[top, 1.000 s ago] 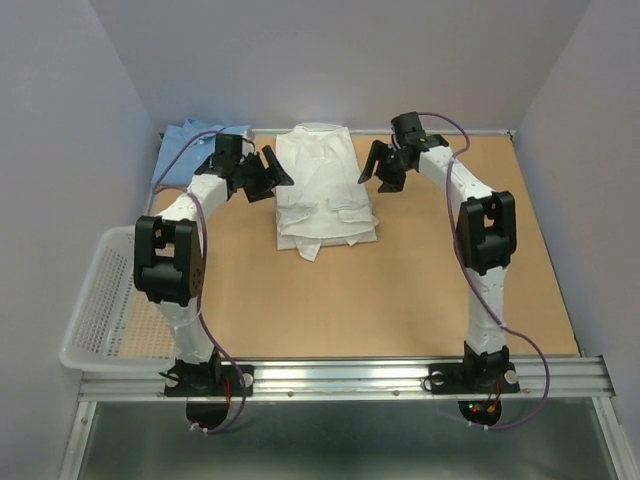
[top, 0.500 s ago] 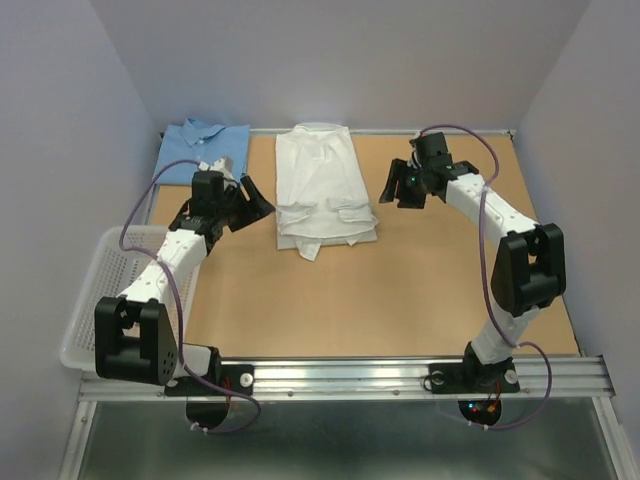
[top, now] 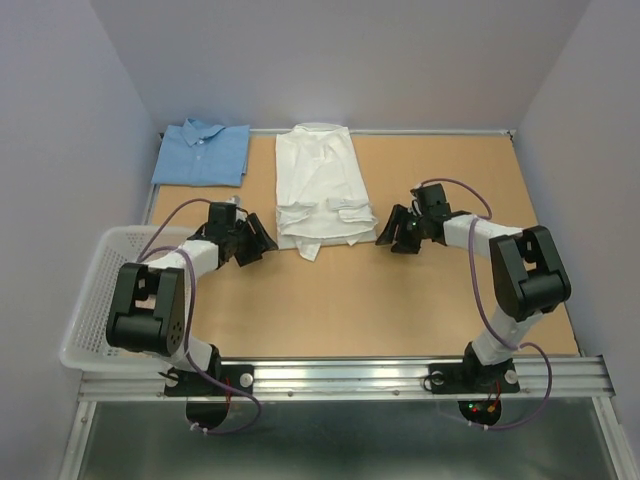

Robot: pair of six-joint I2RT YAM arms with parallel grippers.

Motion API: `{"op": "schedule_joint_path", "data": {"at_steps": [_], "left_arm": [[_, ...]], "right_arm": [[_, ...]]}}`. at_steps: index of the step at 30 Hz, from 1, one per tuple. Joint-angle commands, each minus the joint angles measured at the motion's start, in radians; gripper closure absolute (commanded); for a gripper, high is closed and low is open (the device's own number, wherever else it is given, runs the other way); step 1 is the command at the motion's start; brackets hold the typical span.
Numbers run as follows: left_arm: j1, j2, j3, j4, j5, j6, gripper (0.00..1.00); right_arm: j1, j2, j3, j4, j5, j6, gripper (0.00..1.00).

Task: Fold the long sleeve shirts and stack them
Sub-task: Fold the shirt

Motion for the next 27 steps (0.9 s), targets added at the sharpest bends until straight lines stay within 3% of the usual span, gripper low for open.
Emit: {"op": "schedule_joint_path", "data": {"at_steps": [1,7,17,18,21,23,26,27], "left_arm": [[-0.015,0.078,0.007,0.099,0.018,-0.019,0.34],[-0.03,0.185,0.05,0.118,0.018,-0.02,0.38],[-0.046,0.274,0.07,0.131,0.021,-0.031,0.48],[-0.049,0.28,0.073,0.131,0.021,-0.029,0.53],[-0.052,0.291,0.074,0.131,0.024,-0.026,0.67],[-0.052,0.294,0.074,0.131,0.026,-0.025,0.75],[-0.054,0.296,0.081,0.118,0.026,-0.011,0.99],[-0.054,0.291,0.082,0.101,0.021,-0.006,1.0]], "right_arm": [[-0.004,-0.027,-0.056,0.229,-0.057,0.054,0.4],[-0.004,0.034,-0.064,0.344,-0.066,0.109,0.4],[-0.003,0.133,-0.058,0.386,-0.117,0.106,0.44],[-0.003,0.143,-0.059,0.389,-0.12,0.1,0.45],[-0.003,0.151,-0.064,0.392,-0.122,0.093,0.55],[-0.003,0.153,-0.069,0.394,-0.12,0.089,0.67],[-0.004,0.136,-0.092,0.392,-0.114,0.077,0.88],[-0.003,0.127,-0.099,0.394,-0.112,0.076,0.93]]}}
